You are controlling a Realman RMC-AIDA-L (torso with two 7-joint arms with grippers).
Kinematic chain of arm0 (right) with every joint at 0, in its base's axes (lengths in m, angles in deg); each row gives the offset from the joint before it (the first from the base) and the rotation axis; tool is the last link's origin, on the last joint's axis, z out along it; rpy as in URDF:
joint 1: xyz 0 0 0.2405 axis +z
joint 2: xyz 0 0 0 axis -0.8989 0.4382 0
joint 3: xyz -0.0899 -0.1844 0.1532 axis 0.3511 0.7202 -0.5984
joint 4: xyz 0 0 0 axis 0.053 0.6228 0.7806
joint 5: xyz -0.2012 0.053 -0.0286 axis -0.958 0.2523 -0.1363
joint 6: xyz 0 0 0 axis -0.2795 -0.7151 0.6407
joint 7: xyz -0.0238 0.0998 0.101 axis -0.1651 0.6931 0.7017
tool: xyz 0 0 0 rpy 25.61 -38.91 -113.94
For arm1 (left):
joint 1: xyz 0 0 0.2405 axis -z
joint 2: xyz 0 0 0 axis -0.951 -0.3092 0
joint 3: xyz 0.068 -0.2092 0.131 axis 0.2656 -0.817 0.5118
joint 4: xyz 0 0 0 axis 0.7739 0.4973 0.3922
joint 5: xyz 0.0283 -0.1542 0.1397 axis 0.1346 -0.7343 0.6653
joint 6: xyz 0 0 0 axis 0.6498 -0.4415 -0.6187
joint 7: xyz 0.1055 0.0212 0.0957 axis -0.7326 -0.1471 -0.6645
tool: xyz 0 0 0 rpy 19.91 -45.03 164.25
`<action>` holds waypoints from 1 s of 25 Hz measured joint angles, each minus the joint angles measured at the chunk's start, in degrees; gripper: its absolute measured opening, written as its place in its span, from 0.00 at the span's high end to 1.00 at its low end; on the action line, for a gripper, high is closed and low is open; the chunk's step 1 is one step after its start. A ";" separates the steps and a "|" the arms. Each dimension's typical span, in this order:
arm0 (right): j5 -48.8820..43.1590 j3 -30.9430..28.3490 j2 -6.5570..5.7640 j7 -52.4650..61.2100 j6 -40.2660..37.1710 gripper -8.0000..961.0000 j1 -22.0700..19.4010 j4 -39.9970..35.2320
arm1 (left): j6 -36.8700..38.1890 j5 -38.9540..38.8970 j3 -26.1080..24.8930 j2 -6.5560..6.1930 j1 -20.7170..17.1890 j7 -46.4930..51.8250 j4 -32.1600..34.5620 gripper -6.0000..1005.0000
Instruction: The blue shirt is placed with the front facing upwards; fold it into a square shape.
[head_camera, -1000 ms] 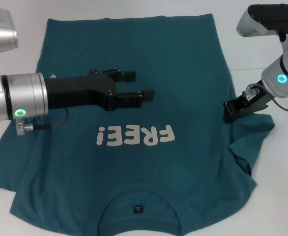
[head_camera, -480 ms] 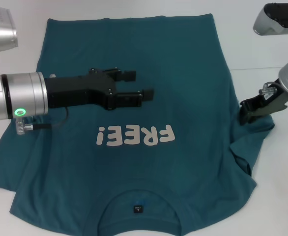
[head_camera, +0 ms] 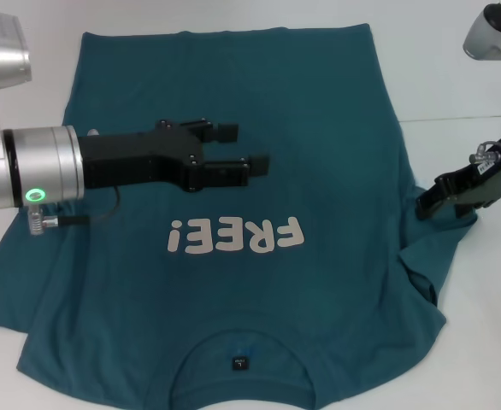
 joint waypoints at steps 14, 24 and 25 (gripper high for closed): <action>-3.62 13.31 1.78 -19.47 4.62 0.02 -2.35 -6.50 | -0.38 0.00 0.00 0.05 -0.02 0.83 0.00 0.16; -3.63 12.67 1.31 -38.97 4.38 0.02 -3.24 -7.30 | -0.77 0.00 -0.75 0.49 -0.40 2.10 -0.28 0.16; -3.63 12.05 1.23 -40.83 3.81 0.02 -3.27 -7.31 | -0.83 0.00 -0.94 0.56 -0.43 2.17 -0.25 0.16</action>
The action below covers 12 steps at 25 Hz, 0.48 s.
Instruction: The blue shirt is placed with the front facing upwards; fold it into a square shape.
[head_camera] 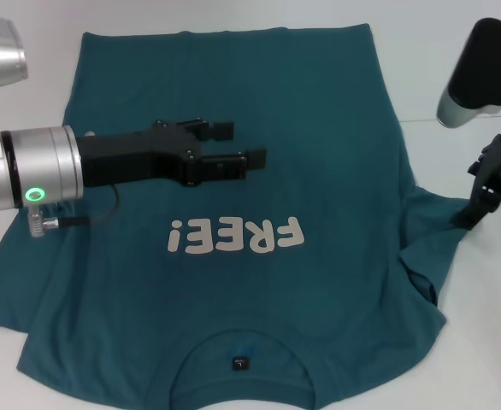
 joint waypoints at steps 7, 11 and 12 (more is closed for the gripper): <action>0.01 -3.97 -0.40 -6.93 -2.14 0.02 -0.02 0.12 | -0.26 -0.03 -1.12 0.54 -0.19 0.21 0.22 0.16; 0.28 -4.45 -0.17 -9.73 -3.68 0.02 -0.12 0.56 | -0.37 -0.05 -1.36 0.75 -0.25 0.28 0.29 0.16; 0.40 -4.49 -0.10 -10.19 -4.08 0.02 -0.15 0.58 | -0.43 -0.07 -1.36 0.75 -0.26 0.43 0.29 0.16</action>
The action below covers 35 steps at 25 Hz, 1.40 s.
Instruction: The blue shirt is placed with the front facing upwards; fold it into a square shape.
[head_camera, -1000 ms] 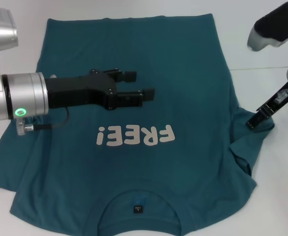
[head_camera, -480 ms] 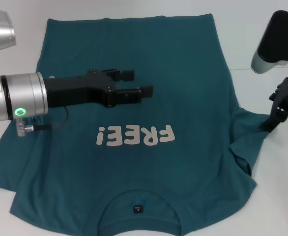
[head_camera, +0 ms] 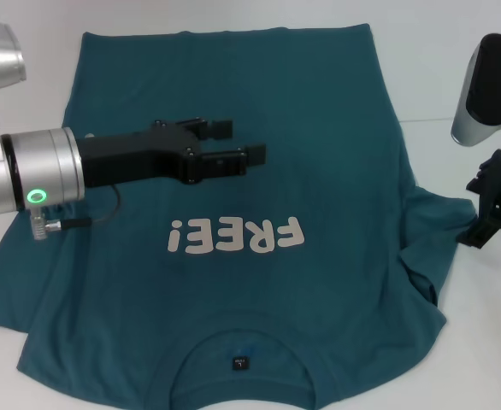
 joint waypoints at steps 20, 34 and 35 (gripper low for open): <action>-0.11 -6.06 1.80 21.99 1.90 0.03 0.89 -4.14 | -1.57 -0.03 0.11 0.02 0.38 1.17 -0.09 0.16; -0.32 -5.20 1.63 44.17 -0.19 0.03 0.39 -4.46 | -2.50 -0.02 0.24 -0.02 0.41 2.01 -0.03 0.16; -0.31 -5.44 1.62 44.44 0.00 0.03 0.36 -4.45 | -2.70 -0.02 0.34 -0.08 0.51 2.01 -0.03 0.16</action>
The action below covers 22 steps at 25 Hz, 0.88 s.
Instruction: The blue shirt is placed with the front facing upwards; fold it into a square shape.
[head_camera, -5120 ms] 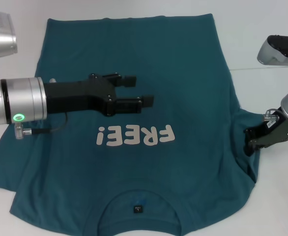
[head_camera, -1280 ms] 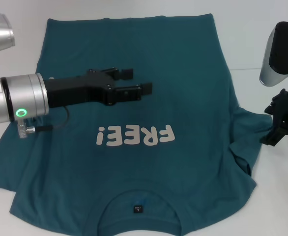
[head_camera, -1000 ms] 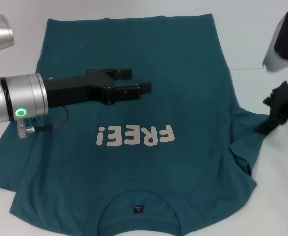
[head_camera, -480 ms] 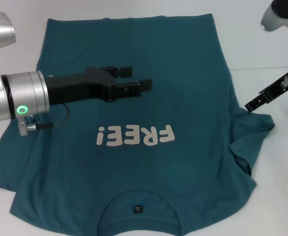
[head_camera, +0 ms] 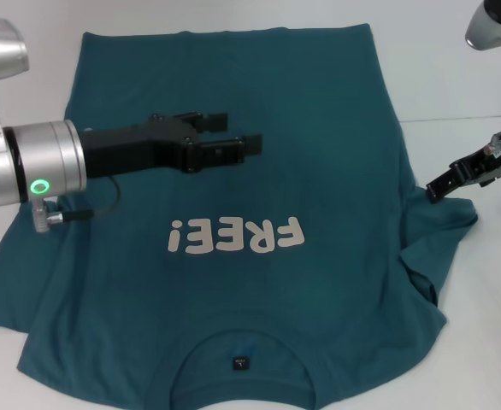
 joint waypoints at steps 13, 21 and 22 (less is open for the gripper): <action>-0.11 -0.96 -0.54 4.00 1.12 0.03 0.30 -2.10 | -1.24 0.02 0.00 -0.20 0.49 0.62 0.05 0.16; -0.18 1.34 -1.04 8.80 -3.32 0.03 0.10 -1.81 | -0.93 0.00 -0.30 -0.22 0.53 0.79 0.53 0.16; -0.18 1.11 -1.19 9.86 -3.70 0.03 -0.06 -1.70 | -0.99 0.00 -0.30 -0.22 0.51 0.79 0.53 0.16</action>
